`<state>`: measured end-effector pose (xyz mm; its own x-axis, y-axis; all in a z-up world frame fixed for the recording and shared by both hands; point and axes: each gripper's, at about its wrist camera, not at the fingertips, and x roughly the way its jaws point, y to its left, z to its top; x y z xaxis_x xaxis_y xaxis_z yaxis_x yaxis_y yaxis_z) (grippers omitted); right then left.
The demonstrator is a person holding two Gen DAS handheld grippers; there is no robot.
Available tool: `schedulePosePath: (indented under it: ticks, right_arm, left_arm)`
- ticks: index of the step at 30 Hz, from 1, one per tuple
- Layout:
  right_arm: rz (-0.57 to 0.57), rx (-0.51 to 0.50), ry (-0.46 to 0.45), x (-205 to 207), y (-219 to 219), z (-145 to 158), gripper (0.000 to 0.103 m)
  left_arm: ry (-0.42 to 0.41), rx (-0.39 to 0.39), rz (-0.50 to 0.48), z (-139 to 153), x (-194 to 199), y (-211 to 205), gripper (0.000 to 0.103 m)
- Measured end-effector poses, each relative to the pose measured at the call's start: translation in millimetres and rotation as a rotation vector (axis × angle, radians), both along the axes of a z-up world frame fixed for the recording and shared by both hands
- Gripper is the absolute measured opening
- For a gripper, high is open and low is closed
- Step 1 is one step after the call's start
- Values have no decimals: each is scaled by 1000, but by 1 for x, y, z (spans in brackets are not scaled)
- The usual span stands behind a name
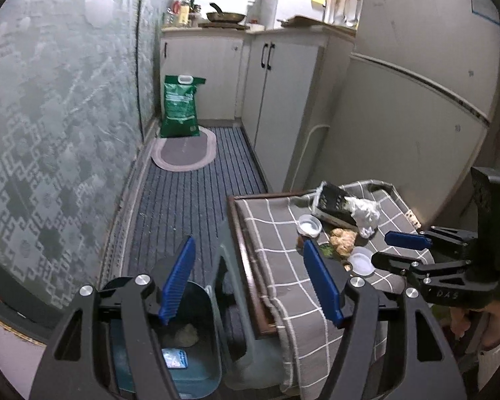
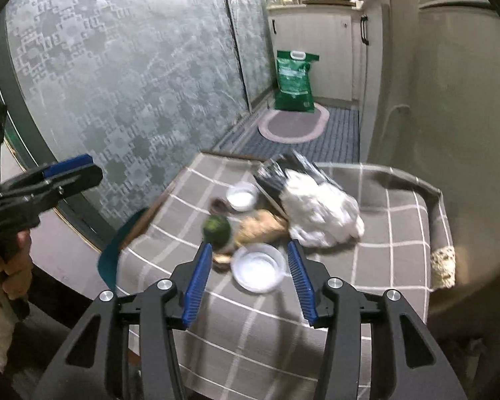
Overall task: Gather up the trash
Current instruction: 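Grasp the green lime with the left gripper while the right grasps the white lid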
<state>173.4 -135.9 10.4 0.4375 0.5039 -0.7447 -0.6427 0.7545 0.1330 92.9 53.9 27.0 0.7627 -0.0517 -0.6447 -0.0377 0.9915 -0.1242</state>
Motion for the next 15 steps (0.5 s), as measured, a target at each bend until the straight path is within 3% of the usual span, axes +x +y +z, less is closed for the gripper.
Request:
schedulePosePath:
  ticks: [6, 15]
  right_arm:
    - [28, -18, 26, 2, -2, -18, 52]
    - [65, -47, -7, 7, 8, -28, 52]
  left_arm:
    - [62, 12, -43, -18, 15, -18, 66]
    - [121, 11, -136, -38, 27, -40, 57]
